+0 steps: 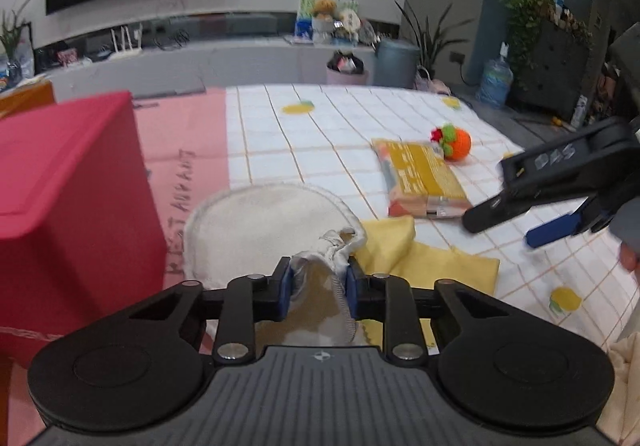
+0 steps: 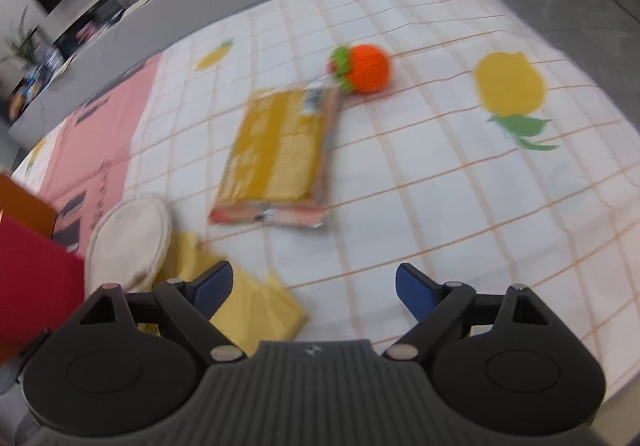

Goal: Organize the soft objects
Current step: 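Grasp the cream cloth pouch with the left tool while the right tool reaches the yellow cloth, then pinch the yellow cloth with the right tool while the left tool holds the pouch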

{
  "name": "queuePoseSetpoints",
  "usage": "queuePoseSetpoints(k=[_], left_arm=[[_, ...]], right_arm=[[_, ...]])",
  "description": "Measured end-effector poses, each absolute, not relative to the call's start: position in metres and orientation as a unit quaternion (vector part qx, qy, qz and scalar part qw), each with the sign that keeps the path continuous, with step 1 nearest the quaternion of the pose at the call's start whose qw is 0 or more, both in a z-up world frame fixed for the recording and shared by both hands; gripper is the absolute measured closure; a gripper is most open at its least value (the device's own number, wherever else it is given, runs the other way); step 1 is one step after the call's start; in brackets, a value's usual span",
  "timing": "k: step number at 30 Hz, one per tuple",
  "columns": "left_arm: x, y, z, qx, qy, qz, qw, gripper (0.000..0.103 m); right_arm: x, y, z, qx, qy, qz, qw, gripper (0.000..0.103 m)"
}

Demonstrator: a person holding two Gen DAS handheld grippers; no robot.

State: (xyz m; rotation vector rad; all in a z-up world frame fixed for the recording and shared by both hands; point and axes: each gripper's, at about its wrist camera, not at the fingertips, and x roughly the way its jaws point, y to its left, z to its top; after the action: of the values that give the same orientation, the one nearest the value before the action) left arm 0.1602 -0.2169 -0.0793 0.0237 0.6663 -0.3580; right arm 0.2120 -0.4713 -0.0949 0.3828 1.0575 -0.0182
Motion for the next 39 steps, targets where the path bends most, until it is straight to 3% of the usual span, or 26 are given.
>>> queuePoseSetpoints(k=[7,13,22,29,32,35,38,39], left_arm=[[0.143,-0.196,-0.052,-0.012,0.307,-0.140,0.941,0.080],[0.135,-0.178,-0.041,-0.025,0.306,-0.129,0.943,0.081],[0.131,-0.167,-0.038,-0.038,0.302,-0.113,0.946,0.081],[0.130,-0.161,-0.035,-0.042,0.300,-0.121,0.945,0.081],[0.125,-0.162,-0.034,-0.039,0.294,-0.129,0.946,0.081],[0.123,-0.161,-0.033,-0.048,0.286,-0.128,0.949,0.081],[0.124,-0.161,-0.032,-0.050,0.288,-0.128,0.948,0.081],[0.124,-0.161,-0.032,-0.052,0.290,-0.130,0.947,0.082]], right_arm=[[0.228,-0.440,-0.106,0.188,0.533,0.007,0.825,0.003],[0.235,-0.423,-0.105,0.191,0.533,-0.004,0.824,0.002],[0.240,-0.355,-0.115,0.013,0.543,-0.009,0.840,0.002],[0.233,-0.353,-0.115,0.001,0.536,0.010,0.844,0.003],[0.229,-0.355,-0.112,-0.002,0.528,0.012,0.849,0.011],[0.224,-0.356,-0.108,-0.006,0.515,0.016,0.857,0.026],[0.222,-0.360,-0.105,-0.006,0.506,0.010,0.862,0.048],[0.221,-0.361,-0.104,-0.006,0.503,0.005,0.864,0.059]])
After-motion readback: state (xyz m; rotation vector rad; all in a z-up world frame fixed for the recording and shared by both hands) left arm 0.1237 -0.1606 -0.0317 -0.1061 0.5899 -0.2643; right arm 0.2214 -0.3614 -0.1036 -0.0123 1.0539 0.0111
